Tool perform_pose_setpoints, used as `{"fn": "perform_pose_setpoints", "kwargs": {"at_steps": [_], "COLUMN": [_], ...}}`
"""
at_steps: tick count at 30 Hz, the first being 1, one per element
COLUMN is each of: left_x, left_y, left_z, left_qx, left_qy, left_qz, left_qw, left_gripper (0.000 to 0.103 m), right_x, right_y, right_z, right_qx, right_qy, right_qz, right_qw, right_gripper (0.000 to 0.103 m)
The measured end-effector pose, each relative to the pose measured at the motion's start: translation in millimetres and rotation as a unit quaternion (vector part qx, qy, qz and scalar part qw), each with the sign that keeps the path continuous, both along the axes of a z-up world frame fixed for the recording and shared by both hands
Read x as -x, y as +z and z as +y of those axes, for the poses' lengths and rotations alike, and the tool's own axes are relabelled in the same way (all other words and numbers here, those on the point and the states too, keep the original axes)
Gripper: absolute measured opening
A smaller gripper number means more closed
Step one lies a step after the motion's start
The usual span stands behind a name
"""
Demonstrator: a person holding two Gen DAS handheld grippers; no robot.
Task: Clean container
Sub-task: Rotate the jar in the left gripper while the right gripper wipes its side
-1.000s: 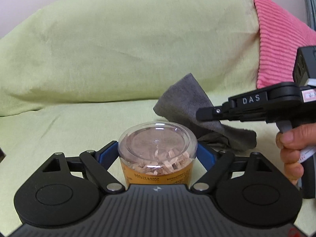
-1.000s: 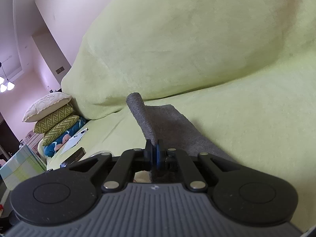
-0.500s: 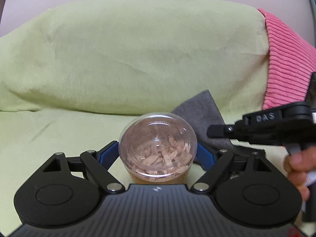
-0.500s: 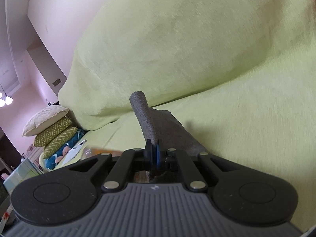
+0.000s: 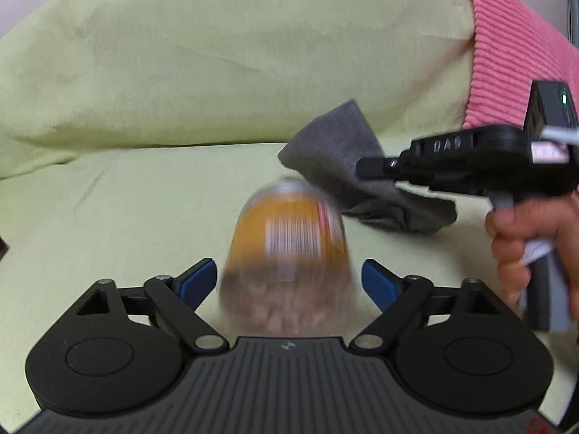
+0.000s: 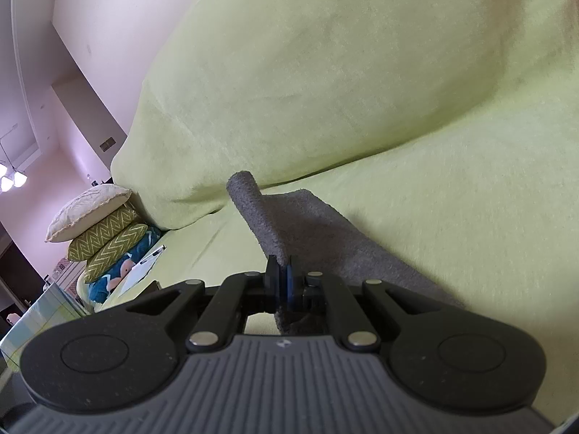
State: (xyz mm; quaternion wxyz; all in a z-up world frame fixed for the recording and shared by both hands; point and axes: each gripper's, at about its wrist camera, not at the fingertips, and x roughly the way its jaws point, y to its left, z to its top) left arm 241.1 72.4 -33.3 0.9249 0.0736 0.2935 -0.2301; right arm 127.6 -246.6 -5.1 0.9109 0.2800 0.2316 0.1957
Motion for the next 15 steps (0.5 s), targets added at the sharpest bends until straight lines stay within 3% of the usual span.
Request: {"fn": "perform_pose_setpoints", "kwargs": {"at_steps": [6,12,15], "left_x": [-10,-49,-62], "left_y": [24,42,41], "left_z": [-21,-62,-74], "left_qx": [-0.035,-0.066,-0.105], "left_qy": [-0.009,-0.024,-0.026], "left_qz": [0.008,0.028,0.043], "left_qw": [0.9993,0.9971,0.9932], "left_gripper": [0.09,0.09,0.09], "right_x": [0,-2,-1], "right_y": [0,1,1], "right_z": [-2,-7,-10], "right_qx": [-0.006,-0.023,-0.031], "right_qy": [0.005,0.029,0.034], "right_qz": [0.001,-0.004,-0.002], "right_qw": [1.0,0.999,0.999], "right_gripper": [0.002,0.002,0.002]}}
